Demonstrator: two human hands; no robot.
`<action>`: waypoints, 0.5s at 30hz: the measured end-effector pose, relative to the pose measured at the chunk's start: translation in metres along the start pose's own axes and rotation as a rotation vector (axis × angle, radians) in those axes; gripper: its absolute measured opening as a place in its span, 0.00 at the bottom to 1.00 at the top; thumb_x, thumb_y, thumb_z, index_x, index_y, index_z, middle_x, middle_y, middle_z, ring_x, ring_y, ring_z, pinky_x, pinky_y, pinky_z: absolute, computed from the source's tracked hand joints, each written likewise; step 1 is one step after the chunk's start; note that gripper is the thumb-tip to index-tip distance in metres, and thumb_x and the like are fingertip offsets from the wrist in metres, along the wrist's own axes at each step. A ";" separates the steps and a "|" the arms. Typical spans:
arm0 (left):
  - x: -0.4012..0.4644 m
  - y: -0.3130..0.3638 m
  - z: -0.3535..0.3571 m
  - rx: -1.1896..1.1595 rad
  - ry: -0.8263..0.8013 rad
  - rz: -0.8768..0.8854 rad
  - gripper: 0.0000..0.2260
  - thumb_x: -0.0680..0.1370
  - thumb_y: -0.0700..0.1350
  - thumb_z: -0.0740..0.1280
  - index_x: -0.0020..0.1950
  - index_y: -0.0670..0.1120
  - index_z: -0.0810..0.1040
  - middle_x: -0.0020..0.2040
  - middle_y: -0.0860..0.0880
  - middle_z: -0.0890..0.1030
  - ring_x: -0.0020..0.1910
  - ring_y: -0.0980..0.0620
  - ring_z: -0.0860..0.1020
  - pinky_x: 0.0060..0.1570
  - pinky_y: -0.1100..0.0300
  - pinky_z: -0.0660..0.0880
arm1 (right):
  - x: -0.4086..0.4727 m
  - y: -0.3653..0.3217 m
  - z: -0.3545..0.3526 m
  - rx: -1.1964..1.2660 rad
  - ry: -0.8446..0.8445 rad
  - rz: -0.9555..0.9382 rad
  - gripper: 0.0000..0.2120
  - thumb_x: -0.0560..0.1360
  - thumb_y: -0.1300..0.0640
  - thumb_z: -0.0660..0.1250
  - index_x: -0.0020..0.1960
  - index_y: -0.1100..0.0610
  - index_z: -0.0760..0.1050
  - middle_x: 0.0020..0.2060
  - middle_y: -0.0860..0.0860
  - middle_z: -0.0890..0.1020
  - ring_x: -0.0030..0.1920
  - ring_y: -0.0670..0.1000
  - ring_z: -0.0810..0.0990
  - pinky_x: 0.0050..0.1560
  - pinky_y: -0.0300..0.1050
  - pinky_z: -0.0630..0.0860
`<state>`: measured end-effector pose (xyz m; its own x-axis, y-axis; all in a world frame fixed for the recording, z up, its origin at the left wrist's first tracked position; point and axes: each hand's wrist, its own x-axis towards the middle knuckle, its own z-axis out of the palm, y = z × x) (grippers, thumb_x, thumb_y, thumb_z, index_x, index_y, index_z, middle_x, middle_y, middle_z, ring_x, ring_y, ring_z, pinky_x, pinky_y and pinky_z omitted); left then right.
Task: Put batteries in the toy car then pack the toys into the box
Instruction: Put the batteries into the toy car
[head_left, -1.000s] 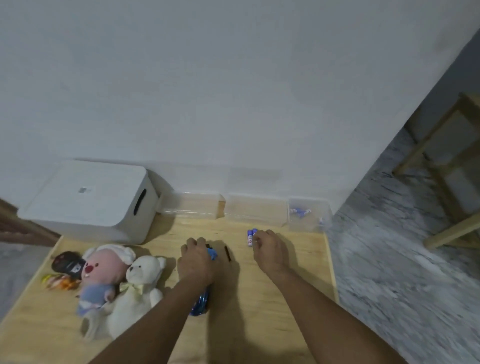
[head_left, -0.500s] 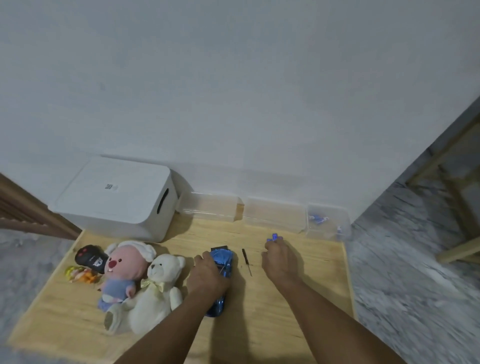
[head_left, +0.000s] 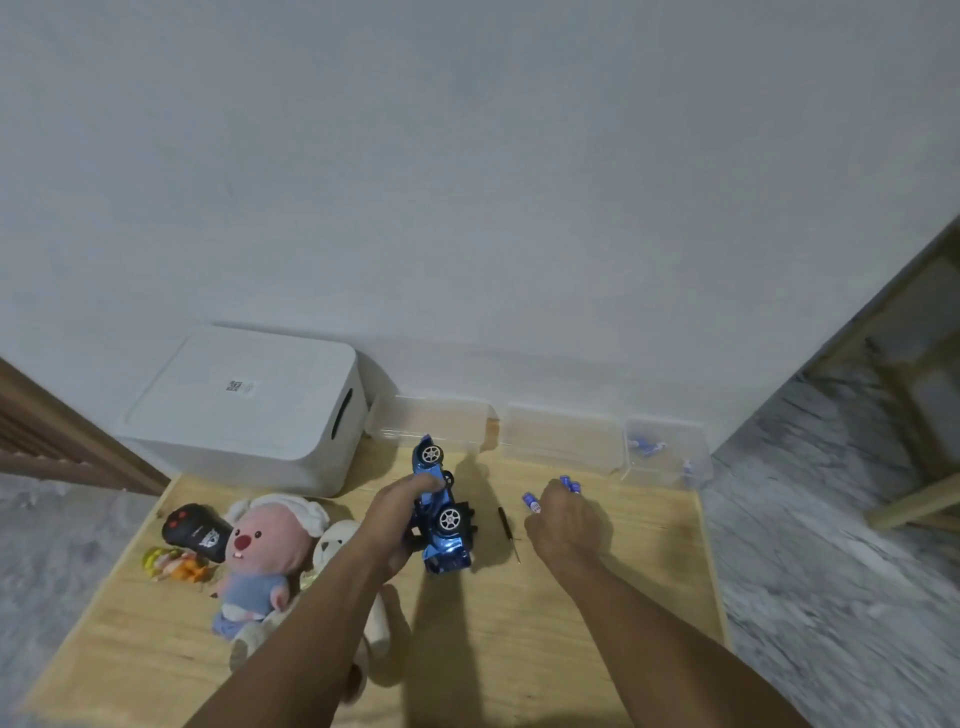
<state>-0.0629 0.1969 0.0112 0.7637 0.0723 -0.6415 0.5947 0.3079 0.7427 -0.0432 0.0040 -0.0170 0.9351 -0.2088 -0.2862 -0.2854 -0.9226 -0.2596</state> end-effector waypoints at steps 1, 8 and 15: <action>0.001 0.001 -0.002 -0.073 -0.030 -0.018 0.12 0.74 0.41 0.66 0.56 0.39 0.77 0.47 0.39 0.81 0.44 0.41 0.79 0.45 0.51 0.77 | 0.001 0.000 0.000 0.067 -0.006 0.016 0.05 0.75 0.59 0.66 0.50 0.57 0.73 0.43 0.53 0.79 0.40 0.54 0.73 0.38 0.42 0.65; 0.010 0.006 -0.004 -0.358 -0.144 -0.068 0.26 0.67 0.47 0.65 0.63 0.38 0.75 0.51 0.38 0.79 0.46 0.40 0.78 0.54 0.45 0.75 | 0.002 -0.009 -0.013 0.914 0.001 0.136 0.05 0.70 0.66 0.68 0.40 0.57 0.78 0.39 0.55 0.82 0.37 0.52 0.81 0.40 0.53 0.83; 0.013 0.011 0.009 -0.345 -0.271 -0.049 0.17 0.75 0.48 0.65 0.60 0.41 0.78 0.50 0.38 0.83 0.48 0.38 0.80 0.51 0.46 0.76 | -0.004 -0.029 -0.050 1.191 -0.026 0.105 0.07 0.73 0.68 0.67 0.47 0.58 0.79 0.45 0.55 0.82 0.45 0.51 0.82 0.41 0.42 0.79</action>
<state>-0.0440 0.1927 0.0123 0.8022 -0.1874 -0.5669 0.5483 0.6071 0.5751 -0.0285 0.0151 0.0378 0.8949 -0.2463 -0.3722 -0.3882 -0.0180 -0.9214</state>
